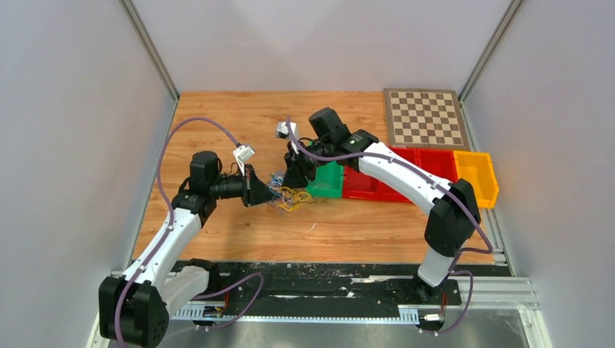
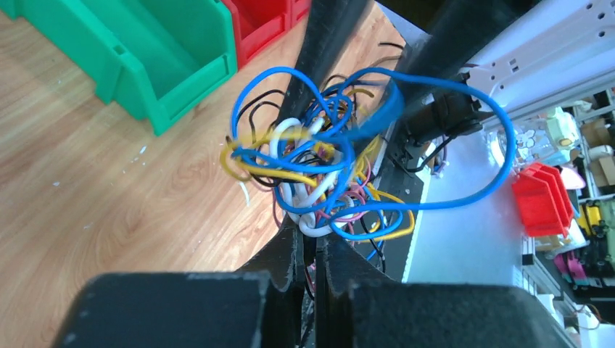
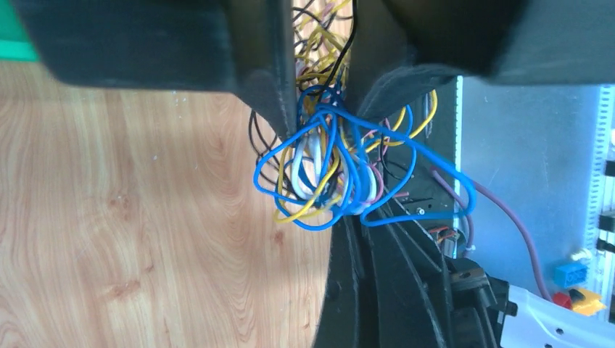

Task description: Untangle the cables

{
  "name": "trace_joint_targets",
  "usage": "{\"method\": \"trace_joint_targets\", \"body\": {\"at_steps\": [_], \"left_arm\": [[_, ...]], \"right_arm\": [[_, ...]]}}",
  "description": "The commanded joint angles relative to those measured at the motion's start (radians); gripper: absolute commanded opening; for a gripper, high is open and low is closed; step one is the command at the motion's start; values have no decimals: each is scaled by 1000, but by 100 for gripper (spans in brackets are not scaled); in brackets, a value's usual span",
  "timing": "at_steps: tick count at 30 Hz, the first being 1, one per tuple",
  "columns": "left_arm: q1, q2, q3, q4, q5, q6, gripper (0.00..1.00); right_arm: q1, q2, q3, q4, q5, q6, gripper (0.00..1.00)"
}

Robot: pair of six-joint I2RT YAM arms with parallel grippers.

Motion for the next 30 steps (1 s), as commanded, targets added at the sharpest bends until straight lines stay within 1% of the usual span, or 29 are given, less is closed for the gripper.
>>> {"method": "trace_joint_targets", "body": {"at_steps": [1,2,3,6,9,12,15,16,17,18,19,20,21,22,23,24,25,26,27,28,29,30], "left_arm": [[-5,-26,29,27,12,39,0],[-5,-33,26,13,14,52,0],[-5,-46,19,11,16,55,0],[-5,-46,5,38,26,30,0],[-6,-17,1,76,50,0,0],[-15,23,12,77,68,-11,0],[-17,44,10,92,64,-22,0],[-18,52,9,97,64,-32,0],[-18,56,10,107,60,-39,0],[-17,58,12,112,59,-52,0],[-16,57,16,106,57,-55,0],[-14,54,31,92,55,-45,0],[-11,51,42,33,51,-8,0],[3,43,67,-4,49,19,0],[14,35,80,-101,41,83,0],[47,32,110,-161,35,120,0],[68,30,125,-279,26,211,0],[120,33,158,-350,25,267,0],[149,48,177,-492,20,398,0],[197,58,214,-563,12,464,0],[236,87,236,-699,-33,600,0],[250,105,278,-806,-89,653,0]], "right_arm": [[-66,-81,-96,41,-72,30,50],[-92,-90,-132,43,-80,32,63],[-115,-96,-166,42,-86,31,67],[-150,-108,-246,48,-110,22,69],[-150,-112,-284,99,-138,46,74],[-150,-94,-261,158,-155,84,75],[-149,-66,-220,170,-184,95,75],[-149,-61,-213,170,-193,90,72],[-147,-60,-217,170,-194,77,61],[-147,-59,-223,165,-189,62,46],[-148,-63,-235,152,-171,38,28],[-153,-71,-246,118,-133,4,6],[-161,-84,-258,99,-93,-31,0],[-172,-100,-273,55,-51,-66,0],[-192,-121,-290,24,-21,-95,0],[-215,-143,-310,0,21,-116,0],[-241,-170,-330,-24,59,-130,0],[-270,-199,-350,-49,85,-148,0],[-296,-236,-373,-70,118,-174,0],[-318,-269,-397,-93,157,-195,0],[-336,-304,-433,-111,198,-223,0],[-360,-338,-461,-131,239,-247,0]]}}
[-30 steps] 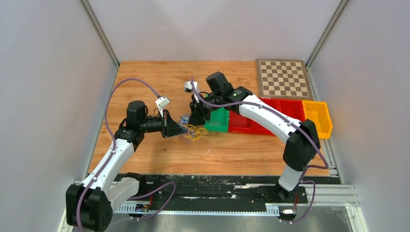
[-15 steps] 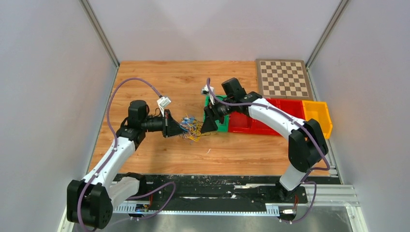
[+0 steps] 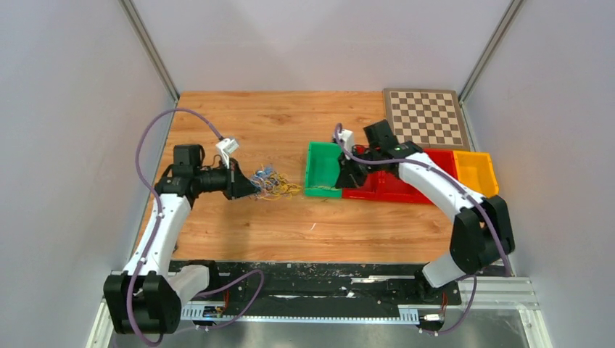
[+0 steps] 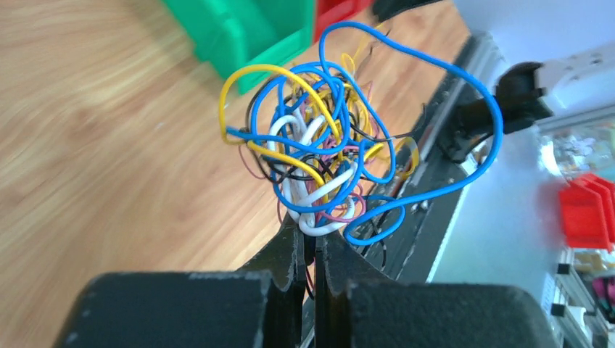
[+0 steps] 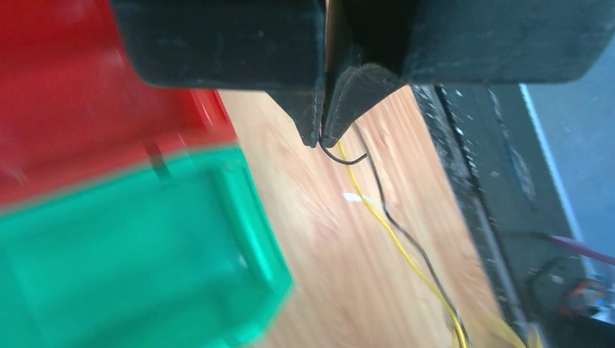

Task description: Untangle the cables

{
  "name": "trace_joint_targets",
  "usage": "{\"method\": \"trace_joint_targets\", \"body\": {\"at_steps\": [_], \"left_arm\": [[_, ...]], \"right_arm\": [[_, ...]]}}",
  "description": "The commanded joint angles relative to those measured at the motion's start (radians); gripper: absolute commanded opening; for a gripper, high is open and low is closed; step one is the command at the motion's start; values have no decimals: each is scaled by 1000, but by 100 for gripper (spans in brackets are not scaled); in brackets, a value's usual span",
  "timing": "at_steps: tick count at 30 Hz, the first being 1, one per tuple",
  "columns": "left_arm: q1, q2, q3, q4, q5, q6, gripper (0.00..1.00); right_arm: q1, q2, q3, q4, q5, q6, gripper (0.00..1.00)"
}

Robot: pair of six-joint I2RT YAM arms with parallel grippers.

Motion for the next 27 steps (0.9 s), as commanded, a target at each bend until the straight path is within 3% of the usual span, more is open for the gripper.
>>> {"method": "trace_joint_targets", "body": {"at_steps": [1,4,7,11,18,21,24,25,26,27], "left_arm": [[125,75,163,-491,-118,473,0],[190,156,235,-668,-183,649,0],[284,221,270,-704,-240,715,0],[364,261,272,-657,-354,740,0],[408,299,224,-514,-571,775,0],[416,317,241,-596,-516,841,0],[390,305,268,-702,-334,916,0],[370,297,272,-755,-274,946,0],[317,273,275,-770,-251,944,0],[286,257,275,-768,-218,917,0]], "right_arm": [[-94,-181,-94,-128,212,-160,0],[-173,-278,-145,-177,296,-226,0],[-302,-344,-152,-244,337,-297,0],[-509,-397,-129,-321,349,-407,0],[-842,-420,-68,-408,326,-602,0],[-905,-398,-15,-485,248,-649,0],[-889,-392,16,-571,75,-651,0],[-854,-390,25,-596,31,-638,3],[-798,-390,30,-609,-1,-601,15],[-742,-392,36,-609,-41,-560,35]]}}
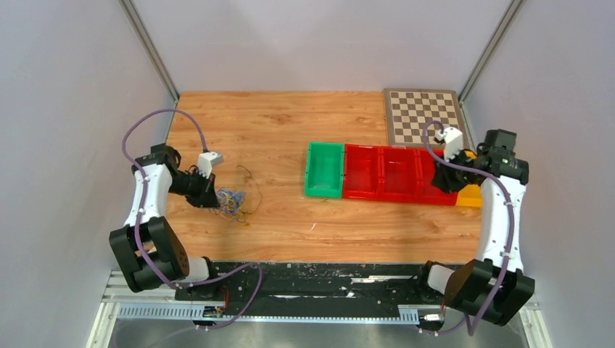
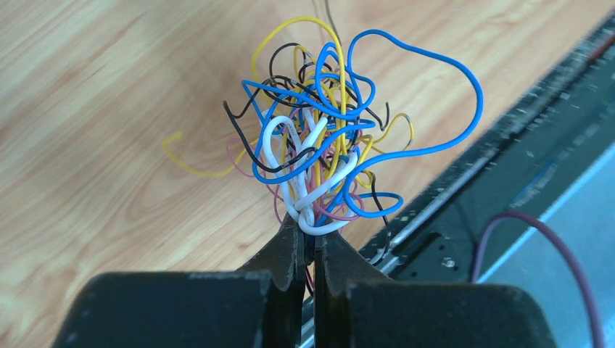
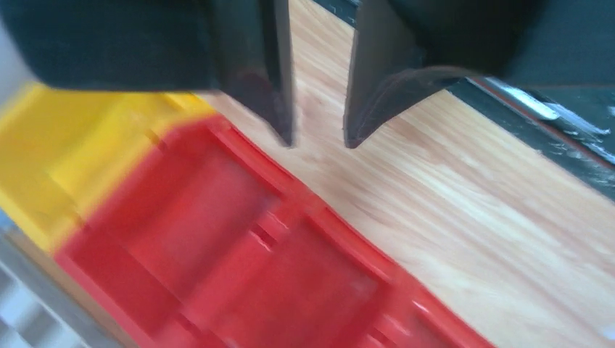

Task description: Untangle the cables

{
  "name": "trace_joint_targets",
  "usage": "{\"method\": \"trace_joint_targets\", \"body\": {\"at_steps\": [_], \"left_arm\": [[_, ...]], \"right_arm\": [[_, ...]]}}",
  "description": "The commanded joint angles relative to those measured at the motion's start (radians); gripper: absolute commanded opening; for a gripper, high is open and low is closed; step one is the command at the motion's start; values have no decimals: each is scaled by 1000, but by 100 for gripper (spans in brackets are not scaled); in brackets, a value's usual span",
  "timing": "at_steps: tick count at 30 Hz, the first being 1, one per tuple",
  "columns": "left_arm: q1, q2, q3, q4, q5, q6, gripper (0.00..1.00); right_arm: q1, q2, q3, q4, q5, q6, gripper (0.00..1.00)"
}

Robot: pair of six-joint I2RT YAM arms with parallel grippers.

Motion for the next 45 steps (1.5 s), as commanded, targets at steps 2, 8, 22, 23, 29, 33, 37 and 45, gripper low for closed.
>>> {"method": "trace_joint_targets", "body": {"at_steps": [2,8,22,23,29,33,37,45], "left_arm": [[-202,-115,32,-65,231,-24,0],[-469,-168,16,136,334,-366,0],[-608,-121,14,312,426,-613,0],[-609,-126,7,318,426,-616,0],[-610,-155,-27,311,394,-605,0],[-607,-130,-47,254,306,-530,0],[-552,-84,-70,215,238,-464,0],[-445,42,-38,133,75,-298,0]], "right_arm": [[286,-13,56,-56,-317,122,78],[738,-60,4,490,-290,580,93],[1240,236,90,822,-43,517,76],[1240,248,88,841,-27,517,73],[1245,286,143,876,59,513,6],[1239,228,176,866,151,514,0],[1207,156,196,863,303,505,0],[1025,16,238,864,537,487,0]]}}
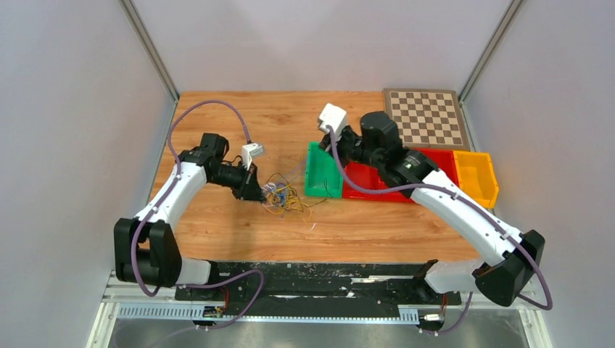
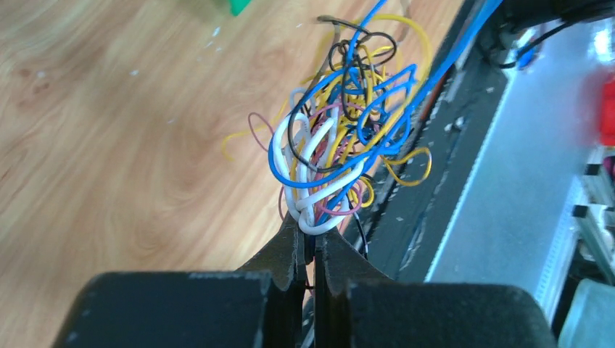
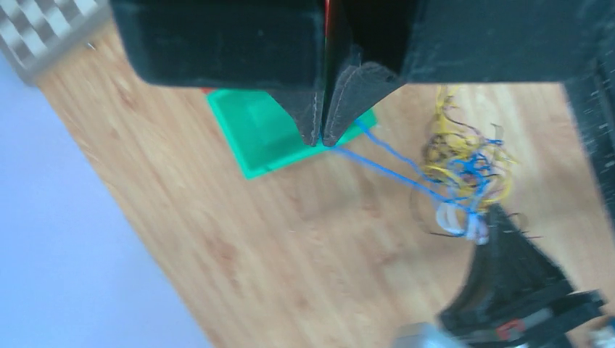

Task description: Untangle the cables

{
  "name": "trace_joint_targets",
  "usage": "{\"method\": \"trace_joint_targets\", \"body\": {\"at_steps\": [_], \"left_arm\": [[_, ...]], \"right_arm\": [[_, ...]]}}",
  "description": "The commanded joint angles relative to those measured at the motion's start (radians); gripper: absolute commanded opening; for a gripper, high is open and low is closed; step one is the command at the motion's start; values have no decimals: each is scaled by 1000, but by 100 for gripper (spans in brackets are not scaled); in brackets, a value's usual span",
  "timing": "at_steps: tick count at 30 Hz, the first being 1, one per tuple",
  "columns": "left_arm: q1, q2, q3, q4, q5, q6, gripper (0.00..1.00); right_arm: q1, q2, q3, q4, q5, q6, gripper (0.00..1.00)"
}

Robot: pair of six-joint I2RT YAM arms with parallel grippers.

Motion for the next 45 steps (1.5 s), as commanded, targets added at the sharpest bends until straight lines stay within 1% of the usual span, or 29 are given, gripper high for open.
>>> {"method": "trace_joint_targets", "body": {"at_steps": [1,5,7,9,11,12,13,14,15,16,17,20,24,26,30,37,38,39,40,42,43,44,45], "left_arm": [[32,71,-17,-136,-244,163,0],[35,113,-16,-180,-253,205,0],[36,116,-8,-192,-242,210,2],[38,110,3,-205,-221,225,2],[37,98,25,-238,-177,255,1],[38,92,45,-276,-152,274,1],[38,78,54,-292,-89,302,1],[37,70,73,-323,-57,315,2],[33,54,80,-336,8,337,3],[30,46,93,-347,36,336,4],[15,36,98,-350,72,331,5],[-31,30,129,-362,111,291,6],[-76,18,150,-342,180,216,7],[-90,5,160,-332,196,190,8],[-117,-26,163,-304,200,146,9],[-135,-50,154,-253,231,77,11],[-135,-52,161,-252,231,75,11],[-135,-53,166,-253,228,74,11],[-135,-52,177,-252,222,74,11],[-135,-49,192,-257,209,74,11],[-135,-48,197,-253,195,67,12],[-133,-49,202,-242,186,54,14],[-129,-60,200,-191,175,-3,21]], "right_arm": [[-133,-135,122,131,221,-24,0],[-173,-169,172,126,218,-11,0],[-175,-184,184,105,178,9,0],[-178,-197,176,66,92,17,0],[-179,-197,154,-17,-51,23,0],[-178,-192,139,-61,-134,47,5],[-178,-188,113,-90,-224,72,21],[-176,-188,73,-100,-315,92,44],[-170,-188,27,-97,-394,105,72],[-153,-184,-15,-84,-413,97,79],[-132,-178,-52,-71,-415,73,82],[-68,-140,-118,-1,-405,-4,84],[6,-57,-152,132,-371,-39,86],[39,-26,-165,207,-319,-53,86],[68,30,-182,314,-264,-79,82],[113,122,-192,419,-261,-164,74],[116,136,-194,425,-265,-171,72],[118,144,-191,426,-267,-171,63],[117,148,-189,427,-267,-167,50],[118,139,-180,427,-268,-144,21],[119,131,-175,427,-263,-131,4],[120,119,-170,430,-250,-113,0],[120,106,-163,435,-222,-80,0]]}}
